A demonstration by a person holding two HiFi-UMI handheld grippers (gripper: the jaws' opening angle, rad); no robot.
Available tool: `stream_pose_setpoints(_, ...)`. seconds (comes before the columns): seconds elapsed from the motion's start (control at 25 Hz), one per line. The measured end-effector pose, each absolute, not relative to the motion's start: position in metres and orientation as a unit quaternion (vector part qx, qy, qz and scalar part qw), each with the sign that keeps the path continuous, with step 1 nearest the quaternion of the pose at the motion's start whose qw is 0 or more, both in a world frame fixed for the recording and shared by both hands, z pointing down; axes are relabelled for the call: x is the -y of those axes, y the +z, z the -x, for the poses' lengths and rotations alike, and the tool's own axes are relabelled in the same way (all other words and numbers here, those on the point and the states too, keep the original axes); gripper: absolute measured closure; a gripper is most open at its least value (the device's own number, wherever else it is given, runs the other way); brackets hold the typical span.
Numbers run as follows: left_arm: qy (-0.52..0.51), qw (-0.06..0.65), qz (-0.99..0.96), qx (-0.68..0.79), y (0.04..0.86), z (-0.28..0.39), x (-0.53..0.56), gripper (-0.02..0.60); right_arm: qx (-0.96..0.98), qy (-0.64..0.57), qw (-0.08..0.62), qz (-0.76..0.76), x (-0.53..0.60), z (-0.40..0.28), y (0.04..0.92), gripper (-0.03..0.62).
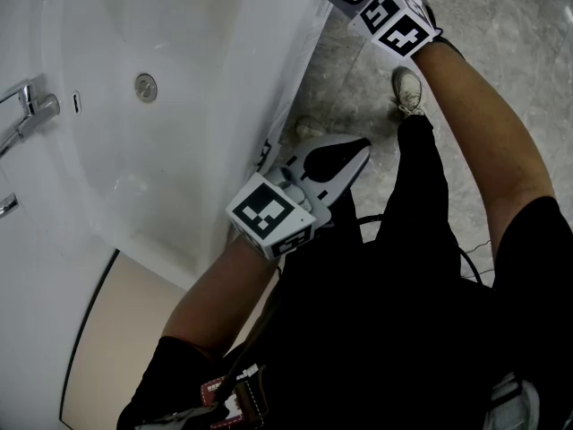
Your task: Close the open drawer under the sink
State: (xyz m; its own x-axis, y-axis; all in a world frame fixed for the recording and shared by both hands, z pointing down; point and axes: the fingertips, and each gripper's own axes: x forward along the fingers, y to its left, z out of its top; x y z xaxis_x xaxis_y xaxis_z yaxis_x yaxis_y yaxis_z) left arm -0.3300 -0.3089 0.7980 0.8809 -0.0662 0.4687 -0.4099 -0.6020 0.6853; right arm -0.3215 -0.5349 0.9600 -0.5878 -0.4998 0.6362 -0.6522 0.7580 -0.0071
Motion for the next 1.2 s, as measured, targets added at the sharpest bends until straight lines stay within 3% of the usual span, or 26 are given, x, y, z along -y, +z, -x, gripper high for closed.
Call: stream_pose_setpoints(1.2, 0.201, 0.415, -0.875, 0.149, 0.782, 0.330, 0.311, 0.581, 0.866, 0.151, 0.324, -0.349, 0.541, 0.326, 0.957, 0.458)
